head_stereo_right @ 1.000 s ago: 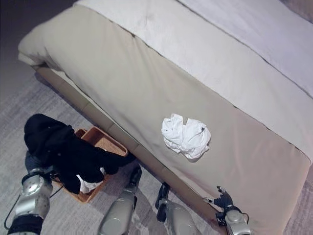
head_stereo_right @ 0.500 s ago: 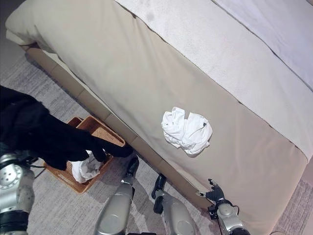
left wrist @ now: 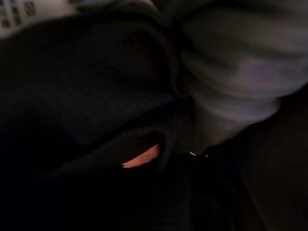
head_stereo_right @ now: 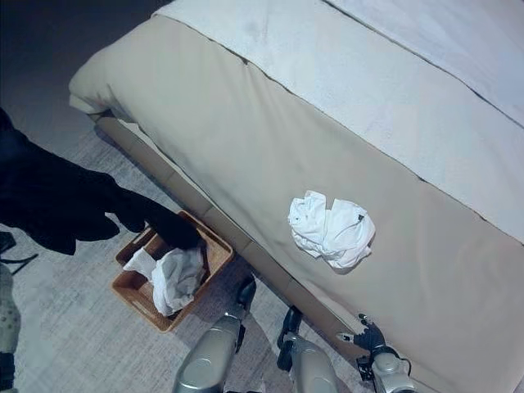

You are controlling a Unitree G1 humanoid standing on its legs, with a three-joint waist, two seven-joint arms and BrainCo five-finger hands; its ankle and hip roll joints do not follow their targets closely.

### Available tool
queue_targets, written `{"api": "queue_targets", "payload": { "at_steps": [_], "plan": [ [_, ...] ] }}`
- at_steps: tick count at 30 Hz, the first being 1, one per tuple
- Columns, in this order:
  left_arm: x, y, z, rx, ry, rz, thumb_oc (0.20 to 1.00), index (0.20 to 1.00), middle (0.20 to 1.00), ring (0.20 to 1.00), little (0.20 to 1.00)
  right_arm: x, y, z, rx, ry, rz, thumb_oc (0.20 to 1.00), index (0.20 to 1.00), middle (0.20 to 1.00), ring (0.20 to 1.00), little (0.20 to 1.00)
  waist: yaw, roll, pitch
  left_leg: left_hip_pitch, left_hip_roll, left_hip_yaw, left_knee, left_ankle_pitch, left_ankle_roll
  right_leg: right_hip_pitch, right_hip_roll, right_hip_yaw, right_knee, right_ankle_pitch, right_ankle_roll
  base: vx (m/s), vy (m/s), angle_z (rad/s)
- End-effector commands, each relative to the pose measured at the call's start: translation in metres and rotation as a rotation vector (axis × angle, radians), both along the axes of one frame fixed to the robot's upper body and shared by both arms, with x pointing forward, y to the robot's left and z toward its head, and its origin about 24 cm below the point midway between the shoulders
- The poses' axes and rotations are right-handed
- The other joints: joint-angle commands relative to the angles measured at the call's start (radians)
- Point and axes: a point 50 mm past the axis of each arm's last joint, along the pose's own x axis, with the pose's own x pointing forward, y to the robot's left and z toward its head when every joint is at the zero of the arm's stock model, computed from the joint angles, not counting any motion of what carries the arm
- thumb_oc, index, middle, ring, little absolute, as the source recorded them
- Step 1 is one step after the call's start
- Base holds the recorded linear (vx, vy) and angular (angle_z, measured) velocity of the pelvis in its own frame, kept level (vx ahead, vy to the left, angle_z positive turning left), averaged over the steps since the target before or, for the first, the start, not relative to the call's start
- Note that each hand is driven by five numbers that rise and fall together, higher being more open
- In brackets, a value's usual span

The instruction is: Pick up clothes into the bucket

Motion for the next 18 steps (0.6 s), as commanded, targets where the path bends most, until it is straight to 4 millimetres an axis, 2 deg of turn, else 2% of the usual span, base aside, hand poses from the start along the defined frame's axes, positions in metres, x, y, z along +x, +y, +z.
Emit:
{"api": "queue_targets", "payload": {
  "at_steps": [1, 9, 18],
  "plan": [
    [-0.027, 0.002, 0.04, 0.192, -0.149, 0.058, 0.2, 0.2, 0.2, 0.2, 0.2, -0.015, -0.012, -0.003, -0.047, 0.066, 0.021, 1.0, 1.0, 1.0, 1.0, 1.0, -0.023, -0.018, -0.057, -0.021, -0.037, 0.041, 0.043, -0.037, 0.072, -0.058, -0.064, 0.051, -0.011, 0.089, 0.037, 0.0, 0.0, 0.0],
    [-0.031, -0.001, 0.042, 0.187, -0.184, 0.057, 0.2, 0.2, 0.2, 0.2, 0.2, -0.015, -0.011, -0.003, -0.052, 0.066, 0.028, 1.0, 1.0, 1.0, 1.0, 1.0, -0.028, -0.036, -0.053, -0.023, -0.026, 0.039, 0.038, -0.031, 0.07, -0.066, -0.054, 0.056, -0.013, 0.094, 0.035, 0.0, -0.004, 0.0],
    [-0.018, -0.007, 0.02, 0.133, -0.092, -0.017, 0.2, 0.2, 0.2, 0.2, 0.2, -0.01, -0.011, -0.001, -0.054, 0.046, 0.024, 1.0, 1.0, 1.0, 1.0, 1.0, -0.03, -0.056, -0.037, -0.028, -0.02, 0.037, 0.035, -0.025, 0.07, -0.077, -0.049, 0.057, -0.009, 0.095, 0.035, 0.0, 0.0, 0.0]
  ]
}}
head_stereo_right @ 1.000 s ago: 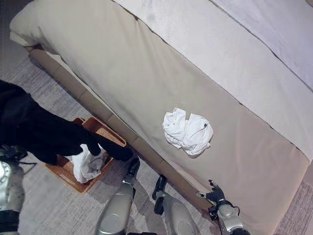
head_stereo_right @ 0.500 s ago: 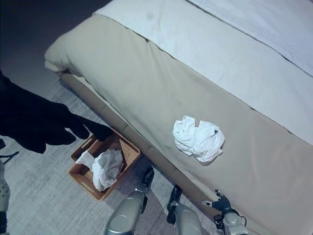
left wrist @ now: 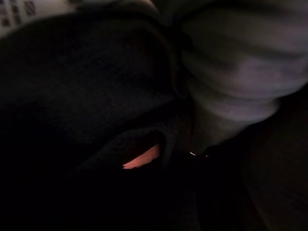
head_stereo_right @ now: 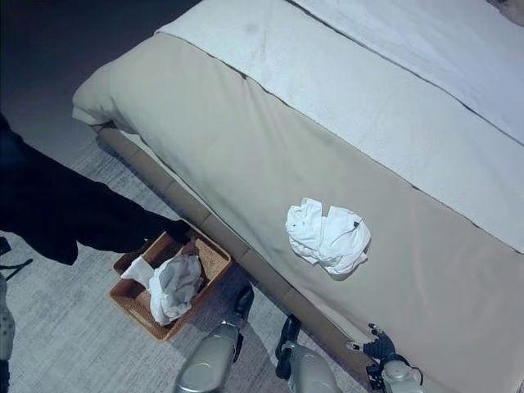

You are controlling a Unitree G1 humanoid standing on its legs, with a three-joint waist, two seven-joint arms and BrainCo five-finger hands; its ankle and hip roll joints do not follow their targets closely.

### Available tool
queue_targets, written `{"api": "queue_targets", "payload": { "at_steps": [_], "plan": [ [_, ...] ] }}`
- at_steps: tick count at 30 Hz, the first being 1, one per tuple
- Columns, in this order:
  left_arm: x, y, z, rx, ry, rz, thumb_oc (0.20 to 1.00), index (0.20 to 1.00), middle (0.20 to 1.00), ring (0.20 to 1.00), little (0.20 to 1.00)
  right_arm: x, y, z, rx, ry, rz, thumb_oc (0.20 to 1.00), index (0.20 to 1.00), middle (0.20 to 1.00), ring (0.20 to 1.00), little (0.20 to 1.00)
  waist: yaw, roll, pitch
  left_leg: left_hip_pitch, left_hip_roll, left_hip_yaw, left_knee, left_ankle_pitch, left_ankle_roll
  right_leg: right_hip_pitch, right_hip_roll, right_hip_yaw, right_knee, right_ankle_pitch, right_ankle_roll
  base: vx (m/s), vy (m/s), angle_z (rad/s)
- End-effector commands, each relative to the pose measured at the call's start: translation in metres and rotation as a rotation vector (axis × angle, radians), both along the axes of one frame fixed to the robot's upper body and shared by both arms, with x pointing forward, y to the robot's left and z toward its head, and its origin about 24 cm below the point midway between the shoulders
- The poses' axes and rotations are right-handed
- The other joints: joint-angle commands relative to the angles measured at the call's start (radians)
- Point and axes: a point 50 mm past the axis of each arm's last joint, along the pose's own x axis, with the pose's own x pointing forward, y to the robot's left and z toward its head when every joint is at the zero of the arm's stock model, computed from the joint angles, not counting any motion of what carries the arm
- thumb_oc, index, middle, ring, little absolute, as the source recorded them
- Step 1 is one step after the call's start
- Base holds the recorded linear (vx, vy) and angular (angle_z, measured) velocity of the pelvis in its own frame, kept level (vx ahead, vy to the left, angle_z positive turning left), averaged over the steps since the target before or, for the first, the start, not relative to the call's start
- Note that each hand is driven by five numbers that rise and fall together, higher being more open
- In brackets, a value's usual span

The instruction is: Pick up clothes into the bucket

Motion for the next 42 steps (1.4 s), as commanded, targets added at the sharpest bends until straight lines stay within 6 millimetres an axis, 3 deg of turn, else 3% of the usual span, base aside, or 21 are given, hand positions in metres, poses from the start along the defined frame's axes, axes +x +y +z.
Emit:
{"api": "queue_targets", "payload": {
  "at_steps": [1, 10, 17, 21, 25, 35, 36, 42],
  "plan": [
    [-0.014, -0.004, 0.024, 0.083, -0.119, -0.013, 0.2, 0.2, 0.2, 0.2, 0.2, -0.002, 0.003, -0.001, -0.014, 0.01, 0.029, 1.0, 1.0, 1.0, 1.0, 1.0, -0.027, -0.021, -0.012, -0.034, -0.026, 0.037, 0.049, -0.023, 0.071, -0.071, -0.053, 0.055, -0.019, 0.103, 0.034, 0.0, 0.0, 0.0],
    [-0.007, -0.006, -0.013, 0.005, 0.029, -0.022, 0.2, 0.2, 0.2, 0.2, 0.2, 0.001, 0.004, 0.001, -0.007, -0.017, 0.016, 1.0, 1.0, 1.0, 1.0, 1.0, -0.022, -0.034, 0.014, -0.055, -0.022, 0.04, 0.061, -0.022, 0.072, -0.09, -0.053, 0.056, -0.016, 0.112, 0.033, 0.0, 0.0, 0.0],
    [0.006, -0.013, -0.062, -0.054, 0.255, -0.038, 0.2, 0.2, 0.2, 0.2, 0.2, 0.01, 0.004, 0.006, -0.01, -0.065, 0.005, 1.0, 1.0, 1.0, 1.0, 1.0, -0.023, -0.037, 0.047, -0.076, -0.023, 0.044, 0.079, -0.025, 0.072, -0.106, -0.053, 0.059, 0.0, 0.106, 0.032, 0.0, 0.0, 0.0],
    [0.017, -0.013, -0.103, -0.149, 0.415, -0.02, 0.2, 0.2, 0.2, 0.2, 0.2, 0.018, 0.005, 0.012, -0.009, -0.111, 0.008, 1.0, 1.0, 1.0, 1.0, 1.0, -0.041, -0.041, 0.065, -0.093, -0.024, 0.056, 0.098, -0.028, 0.075, -0.132, -0.054, 0.07, 0.028, 0.098, 0.028, -0.02, 0.031, -0.02],
    [0.029, -0.014, -0.129, -0.242, 0.492, 0.007, 0.2, 0.2, 0.2, 0.2, 0.2, 0.025, 0.006, 0.016, -0.015, -0.149, 0.006, 1.0, 1.0, 1.0, 1.0, 1.0, -0.059, -0.053, 0.086, -0.128, -0.026, 0.072, 0.139, -0.041, 0.081, -0.174, -0.054, 0.086, 0.068, 0.091, 0.023, -0.04, 0.044, -0.11],
    [0.057, -0.009, -0.129, -0.25, 0.549, 0.084, 0.2, 0.2, 0.2, 0.2, 0.2, 0.037, 0.01, 0.025, -0.026, -0.23, -0.002, 1.0, 1.0, 1.0, 1.0, 1.0, -0.11, -0.093, 0.155, -0.322, -0.035, 0.095, 0.331, -0.088, 0.09, -0.354, -0.046, 0.118, 0.212, 0.063, 0.005, -0.04, 0.022, -0.1],
    [0.06, -0.006, -0.129, -0.263, 0.555, 0.091, 0.2, 0.2, 0.2, 0.2, 0.2, 0.037, 0.01, 0.026, -0.028, -0.235, -0.005, 1.0, 1.0, 1.0, 1.0, 1.0, -0.117, -0.098, 0.158, -0.332, -0.033, 0.092, 0.36, -0.128, 0.088, -0.366, -0.037, 0.13, 0.237, 0.033, 0.01, 0.04, -0.007, -0.08],
    [0.076, 0.003, -0.114, -0.193, 0.582, 0.146, 0.2, 0.2, 0.2, 0.2, 0.2, 0.051, 0.013, 0.034, -0.031, -0.299, -0.005, 1.0, 1.0, 1.0, 1.0, 1.0, -0.152, -0.122, 0.16, -0.501, -0.019, 0.099, 0.477, -0.158, 0.089, -0.531, -0.015, 0.144, 0.309, 0.035, 0.004, -0.04, 0.012, -0.07]
  ]
}}
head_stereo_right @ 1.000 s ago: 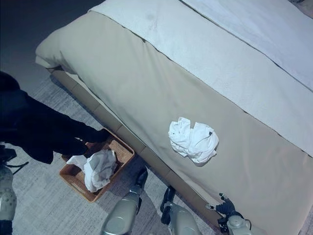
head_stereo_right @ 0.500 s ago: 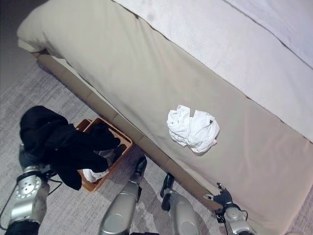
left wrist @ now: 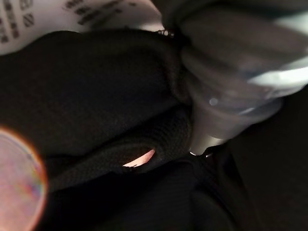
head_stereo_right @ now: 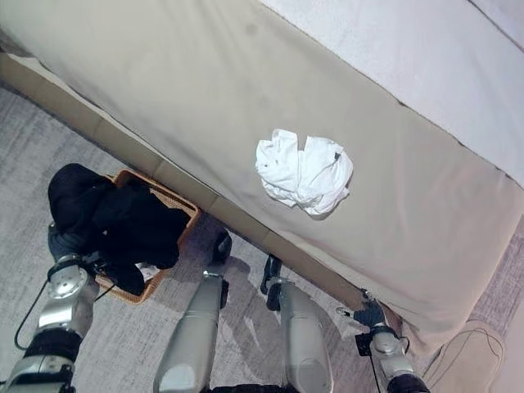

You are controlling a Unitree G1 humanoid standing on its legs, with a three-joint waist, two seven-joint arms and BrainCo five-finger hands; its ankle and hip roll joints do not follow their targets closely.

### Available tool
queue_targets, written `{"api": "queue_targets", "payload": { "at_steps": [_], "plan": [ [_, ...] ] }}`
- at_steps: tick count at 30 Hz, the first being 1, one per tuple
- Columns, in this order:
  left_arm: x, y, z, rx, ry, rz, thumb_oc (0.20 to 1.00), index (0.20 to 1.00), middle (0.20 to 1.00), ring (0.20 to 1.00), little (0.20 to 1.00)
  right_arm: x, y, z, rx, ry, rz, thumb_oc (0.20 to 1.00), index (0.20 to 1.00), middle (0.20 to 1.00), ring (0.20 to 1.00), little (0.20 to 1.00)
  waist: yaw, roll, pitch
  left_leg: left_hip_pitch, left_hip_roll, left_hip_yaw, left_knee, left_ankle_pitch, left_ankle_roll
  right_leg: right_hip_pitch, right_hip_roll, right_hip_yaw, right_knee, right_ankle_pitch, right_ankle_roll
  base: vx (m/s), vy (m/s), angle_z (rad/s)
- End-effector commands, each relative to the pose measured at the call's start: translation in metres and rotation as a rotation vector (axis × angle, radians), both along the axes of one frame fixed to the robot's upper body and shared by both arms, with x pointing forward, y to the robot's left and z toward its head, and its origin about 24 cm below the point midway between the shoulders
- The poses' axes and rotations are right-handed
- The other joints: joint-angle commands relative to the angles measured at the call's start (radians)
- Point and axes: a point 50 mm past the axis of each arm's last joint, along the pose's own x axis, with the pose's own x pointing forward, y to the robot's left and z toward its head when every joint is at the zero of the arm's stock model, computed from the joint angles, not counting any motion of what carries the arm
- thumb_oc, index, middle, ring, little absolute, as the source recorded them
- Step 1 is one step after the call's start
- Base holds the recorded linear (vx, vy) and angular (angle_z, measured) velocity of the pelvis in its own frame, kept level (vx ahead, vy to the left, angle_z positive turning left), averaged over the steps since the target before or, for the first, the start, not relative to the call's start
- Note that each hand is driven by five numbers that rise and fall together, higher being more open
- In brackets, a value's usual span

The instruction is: Pick up clothes into the bucket

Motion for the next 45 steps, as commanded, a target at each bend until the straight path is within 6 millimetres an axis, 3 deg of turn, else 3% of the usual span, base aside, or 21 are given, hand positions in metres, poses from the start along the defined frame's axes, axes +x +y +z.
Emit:
{"api": "queue_targets", "payload": {
  "at_steps": [1, 10, 20, 21, 23, 24, 25, 32, 45],
  "plan": [
    [0.001, 0.013, 0.019, 0.096, -0.026, 0.06, 0.2, 0.2, 0.2, 0.2, 0.2, -0.004, -0.005, 0.004, -0.015, -0.043, -0.019, 1.0, 1.0, 1.0, 1.0, 1.0, -0.021, -0.017, -0.008, -0.068, -0.017, 0.042, 0.141, -0.083, 0.081, -0.045, 0.001, 0.074, -0.092, 0.135, 0.043, -0.04, 0.0, -0.12],
    [0.011, 0.031, 0.038, 0.229, 0.051, 0.13, 0.2, 0.2, 0.2, 0.2, 0.2, 0.008, 0.0, 0.011, -0.005, -0.107, -0.04, 1.0, 1.0, 1.0, 1.0, 1.0, -0.053, -0.044, -0.008, -0.227, 0.0, 0.051, 0.196, -0.093, 0.085, -0.195, 0.006, 0.074, -0.074, 0.151, 0.058, -0.01, 0.014, -0.08],
    [0.002, 0.043, 0.018, 0.242, 0.211, 0.183, 0.203, 0.203, 0.203, 0.203, 0.203, 0.017, 0.0, 0.017, -0.006, -0.132, -0.039, 1.0, 1.0, 1.0, 1.0, 1.0, -0.055, -0.048, -0.008, -0.29, -0.002, 0.05, 0.218, -0.105, 0.092, -0.26, 0.003, 0.071, -0.068, 0.157, 0.062, 0.01, 0.018, 0.0],
    [0.001, 0.045, 0.015, 0.239, 0.229, 0.194, 0.338, 0.338, 0.338, 0.338, 0.338, 0.019, 0.002, 0.018, -0.001, -0.134, -0.035, 1.0, 1.0, 1.0, 1.0, 1.0, -0.055, -0.051, -0.008, -0.292, -0.001, 0.051, 0.218, -0.106, 0.093, -0.261, 0.003, 0.07, -0.07, 0.158, 0.063, 0.0, 0.0, 0.0],
    [-0.001, 0.044, 0.011, 0.224, 0.24, 0.205, 0.382, 0.382, 0.382, 0.382, 0.382, 0.021, 0.006, 0.018, 0.001, -0.132, -0.021, 1.0, 1.0, 1.0, 1.0, 1.0, -0.053, -0.059, -0.008, -0.297, 0.001, 0.053, 0.219, -0.108, 0.095, -0.259, 0.004, 0.069, -0.081, 0.167, 0.068, 0.0, 0.0, 0.0],
    [-0.003, 0.045, 0.007, 0.187, 0.235, 0.222, 0.529, 0.529, 0.529, 0.529, 0.529, 0.022, 0.007, 0.018, 0.002, -0.133, -0.014, 1.0, 1.0, 1.0, 1.0, 1.0, -0.052, -0.063, -0.008, -0.297, 0.003, 0.053, 0.217, -0.109, 0.096, -0.259, 0.006, 0.068, -0.089, 0.173, 0.069, 0.0, 0.0, 0.0],
    [-0.004, 0.044, 0.002, 0.149, 0.235, 0.232, 1.0, 1.0, 1.0, 1.0, 1.0, 0.023, 0.008, 0.018, 0.004, -0.132, -0.015, 1.0, 1.0, 1.0, 1.0, 1.0, -0.052, -0.067, -0.008, -0.296, 0.004, 0.054, 0.214, -0.109, 0.097, -0.256, 0.007, 0.067, -0.098, 0.177, 0.071, 0.01, 0.005, -0.05],
    [-0.021, 0.044, -0.026, -0.166, 0.147, 0.374, 1.0, 1.0, 1.0, 1.0, 1.0, 0.021, 0.011, 0.017, 0.009, -0.12, -0.021, 1.0, 1.0, 1.0, 1.0, 1.0, -0.046, -0.08, -0.008, -0.262, 0.004, 0.054, 0.193, -0.115, 0.097, -0.224, 0.015, 0.063, -0.125, 0.18, 0.07, 0.0, 0.0, -0.02],
    [-0.046, 0.054, -0.03, -0.107, 0.174, 0.567, 1.0, 1.0, 1.0, 1.0, 1.0, 0.015, 0.02, 0.013, 0.024, -0.115, 0.011, 1.0, 1.0, 1.0, 1.0, 1.0, -0.021, -0.075, -0.008, -0.146, 0.006, 0.056, 0.088, -0.078, 0.085, -0.124, 0.007, 0.052, -0.182, 0.191, 0.065, 0.0, -0.009, 0.01]
  ]
}}
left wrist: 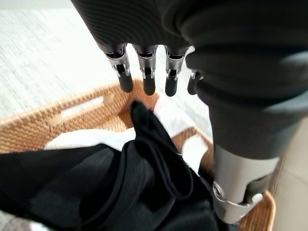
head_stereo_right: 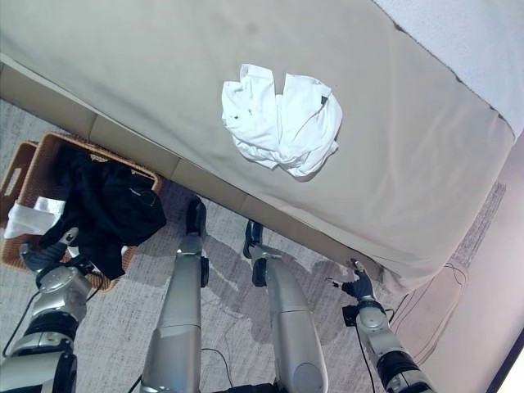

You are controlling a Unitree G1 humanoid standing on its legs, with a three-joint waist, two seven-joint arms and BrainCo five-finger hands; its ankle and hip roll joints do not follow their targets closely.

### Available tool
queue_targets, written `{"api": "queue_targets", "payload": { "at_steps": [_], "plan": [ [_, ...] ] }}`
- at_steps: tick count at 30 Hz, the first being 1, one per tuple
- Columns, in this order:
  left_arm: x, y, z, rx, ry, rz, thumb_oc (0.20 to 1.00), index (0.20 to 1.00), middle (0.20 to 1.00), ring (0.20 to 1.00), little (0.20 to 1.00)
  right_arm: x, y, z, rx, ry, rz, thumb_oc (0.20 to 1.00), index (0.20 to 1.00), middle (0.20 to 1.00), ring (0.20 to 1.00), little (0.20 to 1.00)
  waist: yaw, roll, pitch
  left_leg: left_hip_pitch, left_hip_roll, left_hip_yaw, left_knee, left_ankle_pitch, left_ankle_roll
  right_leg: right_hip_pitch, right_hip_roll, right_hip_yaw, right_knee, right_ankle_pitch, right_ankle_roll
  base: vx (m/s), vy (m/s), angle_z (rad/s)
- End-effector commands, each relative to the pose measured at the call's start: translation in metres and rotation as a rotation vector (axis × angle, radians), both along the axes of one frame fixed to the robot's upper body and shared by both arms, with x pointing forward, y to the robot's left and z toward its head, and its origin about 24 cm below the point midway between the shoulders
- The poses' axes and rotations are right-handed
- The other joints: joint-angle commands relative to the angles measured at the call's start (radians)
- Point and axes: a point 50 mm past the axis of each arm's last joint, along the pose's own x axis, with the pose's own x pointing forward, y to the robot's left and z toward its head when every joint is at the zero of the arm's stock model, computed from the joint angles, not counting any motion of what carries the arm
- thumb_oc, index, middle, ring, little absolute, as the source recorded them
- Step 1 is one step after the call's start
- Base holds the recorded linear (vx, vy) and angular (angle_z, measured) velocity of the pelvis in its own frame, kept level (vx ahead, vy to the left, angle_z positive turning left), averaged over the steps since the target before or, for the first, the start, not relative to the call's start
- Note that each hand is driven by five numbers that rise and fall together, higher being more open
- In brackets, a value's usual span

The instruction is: Pick up clothes into the bucket

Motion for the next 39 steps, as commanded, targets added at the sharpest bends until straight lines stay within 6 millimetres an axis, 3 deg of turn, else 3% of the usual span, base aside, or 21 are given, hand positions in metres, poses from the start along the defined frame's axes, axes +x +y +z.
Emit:
{"api": "queue_targets", "payload": {
  "at_steps": [1, 7, 8, 9, 10, 16, 23, 26, 33, 39],
  "plan": [
    [-0.027, 0.023, 0.005, 0.098, 0.041, 0.138, 1.0, 1.0, 1.0, 1.0, 1.0, -0.025, -0.002, -0.013, -0.008, 0.058, -0.011, 1.0, 1.0, 1.0, 1.0, 1.0, 0.052, -0.033, 0.018, 0.061, -0.021, 0.05, 0.044, -0.094, 0.074, 0.047, -0.026, 0.043, -0.138, 0.119, 0.055, 0.0, -0.047, 0.02],
    [-0.025, 0.0, 0.004, 0.243, 0.072, 0.031, 1.0, 1.0, 1.0, 1.0, 1.0, -0.015, -0.005, 0.008, -0.023, -0.066, -0.003, 1.0, 1.0, 1.0, 1.0, 1.0, 0.073, 0.018, 0.018, 0.18, -0.03, 0.046, -0.081, -0.036, 0.061, 0.139, -0.048, 0.029, -0.165, 0.112, 0.053, -0.01, -0.026, 0.06],
    [-0.02, -0.009, 0.006, 0.268, 0.047, -0.053, 1.0, 1.0, 1.0, 1.0, 1.0, -0.004, -0.005, 0.027, -0.025, -0.161, 0.013, 1.0, 1.0, 1.0, 1.0, 1.0, 0.077, 0.035, 0.018, 0.188, -0.035, 0.05, -0.119, 0.018, 0.06, 0.143, -0.057, 0.019, -0.176, 0.137, 0.045, 0.01, -0.002, 0.12],
    [-0.021, -0.017, -0.004, 0.247, 0.058, -0.101, 1.0, 1.0, 1.0, 1.0, 1.0, -0.002, -0.007, 0.033, -0.034, -0.186, 0.024, 1.0, 1.0, 1.0, 1.0, 1.0, 0.081, 0.052, 0.018, 0.24, -0.037, 0.041, -0.147, -0.002, 0.056, 0.182, -0.057, 0.026, -0.173, 0.108, 0.053, -0.07, 0.031, 0.11],
    [-0.018, -0.024, -0.007, 0.241, 0.055, -0.162, 1.0, 1.0, 1.0, 1.0, 1.0, 0.004, -0.008, 0.043, -0.05, -0.233, 0.04, 1.0, 1.0, 1.0, 1.0, 1.0, 0.082, 0.066, 0.018, 0.249, -0.04, 0.047, -0.182, 0.046, 0.056, 0.183, -0.062, 0.017, -0.184, 0.133, 0.044, 0.0, 0.034, 0.12],
    [-0.013, -0.077, -0.062, 0.091, 0.205, -0.544, 1.0, 1.0, 1.0, 1.0, 1.0, 0.028, -0.007, 0.101, -0.105, -0.486, 0.119, 1.0, 1.0, 1.0, 1.0, 1.0, 0.072, 0.15, 0.017, 0.452, -0.031, 0.044, -0.349, 0.11, 0.042, 0.341, -0.073, 0.007, -0.233, 0.121, 0.048, 0.0, 0.02, 0.06],
    [-0.038, -0.134, -0.11, 0.158, 0.499, -0.989, 1.0, 1.0, 1.0, 1.0, 1.0, 0.043, -0.013, 0.138, -0.315, -0.597, 0.183, 1.0, 1.0, 1.0, 1.0, 1.0, 0.07, 0.234, -0.057, 0.557, -0.036, 0.052, -0.39, 0.101, 0.05, 0.417, -0.079, 0.024, -0.24, 0.101, 0.05, 0.07, 0.004, -0.02],
    [-0.043, -0.159, -0.113, 0.239, 0.518, -1.168, 1.0, 1.0, 1.0, 1.0, 1.0, 0.063, -0.006, 0.155, -0.416, -0.646, 0.183, 1.0, 1.0, 1.0, 1.0, 1.0, 0.084, 0.269, -0.087, 0.576, -0.041, 0.06, -0.388, 0.087, 0.056, 0.43, -0.08, 0.039, -0.241, 0.095, 0.053, 0.06, 0.018, -0.06],
    [-0.057, -0.178, -0.126, 0.069, 0.463, -1.062, 1.0, 1.0, 1.0, 1.0, 1.0, 0.109, 0.001, 0.177, -0.606, -0.602, 0.16, 1.0, 1.0, 1.0, 1.0, 1.0, 0.129, 0.31, -0.113, 0.572, -0.049, 0.046, -0.397, 0.094, 0.063, 0.417, -0.078, 0.035, -0.219, 0.079, 0.047, 0.01, -0.047, -0.01],
    [-0.064, -0.182, -0.133, 0.058, 0.51, -1.084, 1.0, 1.0, 1.0, 1.0, 1.0, 0.138, -0.017, 0.204, -0.731, -0.513, 0.078, 1.0, 1.0, 1.0, 1.0, 1.0, 0.158, 0.327, -0.093, 0.555, -0.05, 0.025, -0.4, 0.108, 0.063, 0.397, -0.079, 0.023, -0.185, 0.066, 0.041, -0.01, -0.047, 0.09]
  ]
}}
